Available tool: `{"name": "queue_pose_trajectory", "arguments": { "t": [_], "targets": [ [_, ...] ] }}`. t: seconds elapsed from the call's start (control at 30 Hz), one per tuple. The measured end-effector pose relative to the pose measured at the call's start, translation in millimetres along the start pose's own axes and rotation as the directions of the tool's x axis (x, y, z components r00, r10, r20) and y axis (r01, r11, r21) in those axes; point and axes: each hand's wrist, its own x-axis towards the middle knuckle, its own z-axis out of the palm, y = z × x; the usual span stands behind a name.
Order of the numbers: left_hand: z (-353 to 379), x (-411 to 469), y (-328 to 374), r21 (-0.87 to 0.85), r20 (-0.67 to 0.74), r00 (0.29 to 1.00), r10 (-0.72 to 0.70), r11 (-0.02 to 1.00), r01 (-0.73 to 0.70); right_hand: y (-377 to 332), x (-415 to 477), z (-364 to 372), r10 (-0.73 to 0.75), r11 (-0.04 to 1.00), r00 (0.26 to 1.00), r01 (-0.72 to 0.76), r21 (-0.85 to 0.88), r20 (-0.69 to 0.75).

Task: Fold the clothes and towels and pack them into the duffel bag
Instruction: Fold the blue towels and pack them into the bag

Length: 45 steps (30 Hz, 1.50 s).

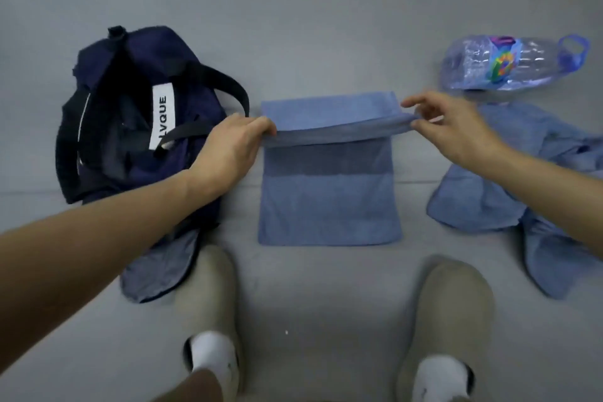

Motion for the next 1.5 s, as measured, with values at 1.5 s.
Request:
{"name": "queue_pose_trajectory", "arguments": {
  "t": [1.5],
  "targets": [
    [93, 46, -75, -0.031, 0.383, 0.924, 0.004, 0.999, 0.009, 92, 52, 90, 0.086, 0.813, 0.898, 0.187, -0.551, 0.432]
  ]
}}
